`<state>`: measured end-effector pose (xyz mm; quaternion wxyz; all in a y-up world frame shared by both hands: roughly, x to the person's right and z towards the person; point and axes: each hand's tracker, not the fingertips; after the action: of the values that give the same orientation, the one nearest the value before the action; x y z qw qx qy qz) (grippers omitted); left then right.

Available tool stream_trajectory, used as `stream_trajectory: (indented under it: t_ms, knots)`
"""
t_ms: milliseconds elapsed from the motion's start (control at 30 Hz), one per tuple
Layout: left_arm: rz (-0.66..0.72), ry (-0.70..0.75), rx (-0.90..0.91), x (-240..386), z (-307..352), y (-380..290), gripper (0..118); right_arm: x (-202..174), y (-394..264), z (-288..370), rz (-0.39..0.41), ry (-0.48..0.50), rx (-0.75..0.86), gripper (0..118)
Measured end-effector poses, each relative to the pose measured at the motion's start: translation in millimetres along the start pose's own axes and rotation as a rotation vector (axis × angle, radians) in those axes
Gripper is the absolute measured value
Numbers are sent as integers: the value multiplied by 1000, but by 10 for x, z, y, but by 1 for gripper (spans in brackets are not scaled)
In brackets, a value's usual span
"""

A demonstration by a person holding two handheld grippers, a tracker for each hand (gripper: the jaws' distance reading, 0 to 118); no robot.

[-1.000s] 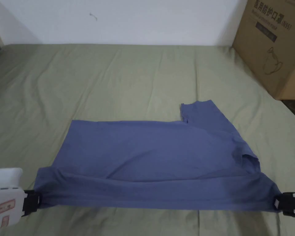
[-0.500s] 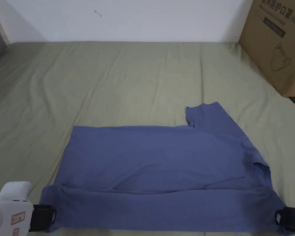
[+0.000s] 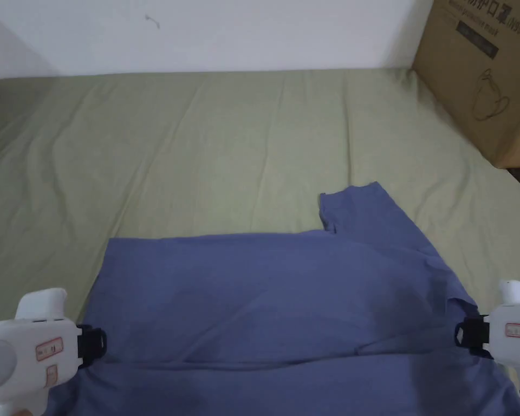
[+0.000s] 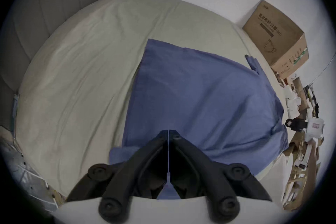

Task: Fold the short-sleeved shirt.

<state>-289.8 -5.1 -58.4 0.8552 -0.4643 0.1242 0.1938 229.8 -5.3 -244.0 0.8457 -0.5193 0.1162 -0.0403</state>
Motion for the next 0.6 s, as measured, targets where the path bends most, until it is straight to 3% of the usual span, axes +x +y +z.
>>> stream_trajectory:
  t_ms: [133, 167, 200, 233, 367, 600]
  knots:
    - [-11, -21, -9, 69, -137, 239, 0, -56, 496, -181, 48, 14, 41, 0]
    - [-18, -19, -6, 103, -177, 301, 0, -41, 702, -236, 48, 18, 60, 16]
    - [-24, -17, -3, 126, -207, 352, 0, -48, 866, -287, 54, 19, 70, 66]
    - [-29, -15, -2, 123, -248, 425, 0, -61, 1071, -357, 73, 19, 75, 96]
    - [-36, -24, 5, 145, -353, 600, 0, -43, 1754, -765, 159, -32, 80, 96]
    - [-4, -4, -46, 18, -566, 627, 0, 75, 1956, -1538, 134, -48, -30, 87]
